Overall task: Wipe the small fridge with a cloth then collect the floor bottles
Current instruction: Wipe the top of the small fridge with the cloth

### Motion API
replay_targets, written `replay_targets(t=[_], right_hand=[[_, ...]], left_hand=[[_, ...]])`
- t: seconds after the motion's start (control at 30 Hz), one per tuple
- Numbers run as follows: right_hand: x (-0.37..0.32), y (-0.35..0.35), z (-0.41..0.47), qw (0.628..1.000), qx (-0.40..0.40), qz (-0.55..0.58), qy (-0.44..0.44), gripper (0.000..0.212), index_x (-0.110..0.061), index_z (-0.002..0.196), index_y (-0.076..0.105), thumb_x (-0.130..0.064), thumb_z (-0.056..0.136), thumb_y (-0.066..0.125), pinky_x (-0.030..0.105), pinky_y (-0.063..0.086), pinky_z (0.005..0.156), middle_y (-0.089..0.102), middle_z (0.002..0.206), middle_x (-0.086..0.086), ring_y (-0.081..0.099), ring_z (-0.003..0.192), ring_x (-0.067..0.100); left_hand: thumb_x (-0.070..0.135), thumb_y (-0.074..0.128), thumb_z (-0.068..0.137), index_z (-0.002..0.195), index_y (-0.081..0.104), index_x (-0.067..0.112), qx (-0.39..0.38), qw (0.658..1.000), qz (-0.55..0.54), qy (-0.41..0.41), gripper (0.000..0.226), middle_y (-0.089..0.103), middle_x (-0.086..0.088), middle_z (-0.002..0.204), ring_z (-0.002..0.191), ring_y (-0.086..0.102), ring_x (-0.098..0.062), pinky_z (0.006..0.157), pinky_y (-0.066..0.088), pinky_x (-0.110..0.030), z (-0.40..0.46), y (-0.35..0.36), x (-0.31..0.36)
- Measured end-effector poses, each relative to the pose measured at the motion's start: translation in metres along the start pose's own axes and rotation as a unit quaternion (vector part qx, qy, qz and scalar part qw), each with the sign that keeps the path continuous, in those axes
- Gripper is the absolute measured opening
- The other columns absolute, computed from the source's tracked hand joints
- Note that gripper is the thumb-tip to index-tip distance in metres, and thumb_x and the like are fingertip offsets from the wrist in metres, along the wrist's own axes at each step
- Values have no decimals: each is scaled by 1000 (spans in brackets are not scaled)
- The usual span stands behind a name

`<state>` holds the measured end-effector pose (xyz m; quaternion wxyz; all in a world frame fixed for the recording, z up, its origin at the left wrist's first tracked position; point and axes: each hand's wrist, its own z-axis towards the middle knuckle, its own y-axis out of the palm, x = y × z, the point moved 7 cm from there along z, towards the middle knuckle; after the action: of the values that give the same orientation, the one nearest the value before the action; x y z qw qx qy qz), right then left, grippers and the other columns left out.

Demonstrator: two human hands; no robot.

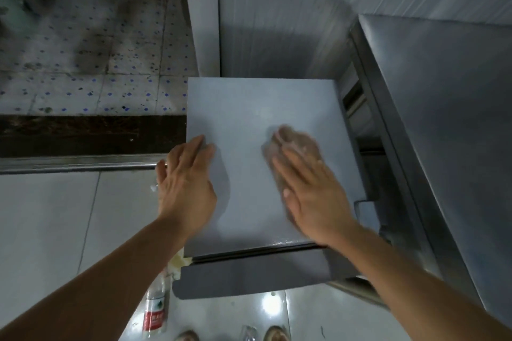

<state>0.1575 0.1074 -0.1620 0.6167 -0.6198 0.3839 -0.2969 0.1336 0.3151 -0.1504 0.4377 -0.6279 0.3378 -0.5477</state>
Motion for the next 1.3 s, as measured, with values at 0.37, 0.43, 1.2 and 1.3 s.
replay_targets(t=[0.37,0.43,1.2,1.3], right_hand=[[60,0,-19,968,-59,-21,242,62,-17,151,-8,-40,98,16,48,22,116,-10,159,12,10,145,34],[51,-8,-56,964,-52,-42,256,64,-13,152,5,-40,98,27,45,37,105,4,159,15,34,135,37],[5,1,-142,978,10,-48,201,55,-13,146,31,-33,95,27,58,8,113,32,152,11,17,143,36],[26,-2,-89,979,2,-71,193,59,-20,151,15,-40,95,18,49,-7,115,14,159,4,-1,147,29]], left_hand=[[-6,55,70,132,48,23,-50,994,34,96,69,35,-1,147,132,30,-28,106,23,-56,-36,13,49],[-7,57,71,131,50,26,-57,993,12,106,68,35,0,148,133,30,-27,105,23,-51,-47,19,60],[-4,68,71,122,61,17,-36,988,58,140,57,52,-15,132,112,49,-43,93,38,-55,-75,-2,21],[-4,66,72,124,60,16,-35,988,40,146,56,51,-15,134,114,48,-43,95,37,-53,-74,-3,18]])
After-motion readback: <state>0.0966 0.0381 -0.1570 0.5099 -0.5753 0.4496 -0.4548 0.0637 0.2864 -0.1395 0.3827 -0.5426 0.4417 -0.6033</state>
